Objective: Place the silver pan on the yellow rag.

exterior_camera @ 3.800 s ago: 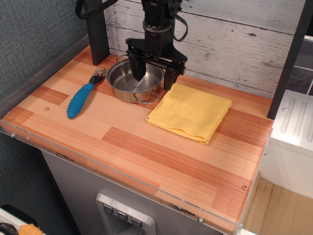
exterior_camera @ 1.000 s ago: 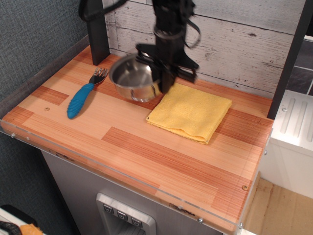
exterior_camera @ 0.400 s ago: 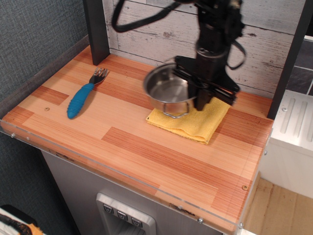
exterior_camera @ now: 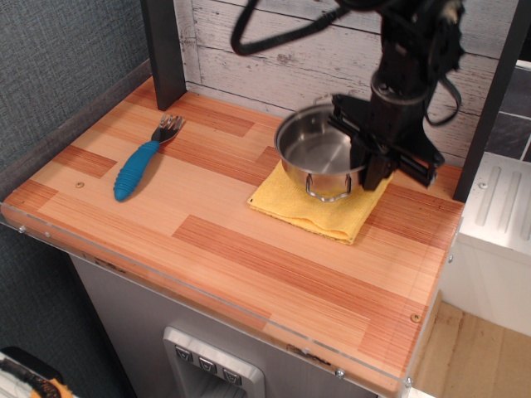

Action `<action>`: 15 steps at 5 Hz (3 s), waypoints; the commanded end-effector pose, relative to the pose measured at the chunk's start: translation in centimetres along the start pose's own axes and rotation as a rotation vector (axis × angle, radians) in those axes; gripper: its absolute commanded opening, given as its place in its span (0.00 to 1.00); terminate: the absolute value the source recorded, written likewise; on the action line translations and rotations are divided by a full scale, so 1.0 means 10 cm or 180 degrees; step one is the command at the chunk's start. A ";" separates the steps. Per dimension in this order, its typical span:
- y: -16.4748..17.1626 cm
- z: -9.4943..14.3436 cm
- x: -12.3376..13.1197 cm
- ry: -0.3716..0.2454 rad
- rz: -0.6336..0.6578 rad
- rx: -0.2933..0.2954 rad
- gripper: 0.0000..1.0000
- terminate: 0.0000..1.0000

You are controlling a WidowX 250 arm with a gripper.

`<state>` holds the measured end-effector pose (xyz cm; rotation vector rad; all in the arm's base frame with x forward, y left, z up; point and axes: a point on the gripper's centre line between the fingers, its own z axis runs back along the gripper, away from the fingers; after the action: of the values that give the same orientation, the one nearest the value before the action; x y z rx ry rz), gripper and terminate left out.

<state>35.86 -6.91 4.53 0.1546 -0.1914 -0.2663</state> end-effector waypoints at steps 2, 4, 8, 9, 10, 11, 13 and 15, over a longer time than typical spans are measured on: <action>-0.03 0.01 0.08 -0.0043 -0.0014 -0.0020 0.00 0.00; 0.00 -0.08 0.07 0.0001 0.0005 -0.0034 0.00 0.00; 0.03 -0.01 -0.05 0.0032 0.0035 -0.0034 1.00 0.00; 0.06 0.01 -0.05 -0.0018 0.0033 -0.0071 1.00 0.00; 0.10 0.06 -0.03 -0.0064 0.0042 -0.0126 1.00 0.00; 0.14 0.15 -0.01 -0.0161 0.0044 -0.0142 1.00 0.00; 0.27 0.42 0.01 -0.0337 0.0214 -0.0072 1.00 0.00; 0.53 0.47 -0.13 -0.0153 0.0476 0.0010 1.00 0.00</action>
<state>34.84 -2.27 7.56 0.1399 -0.1711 -0.1227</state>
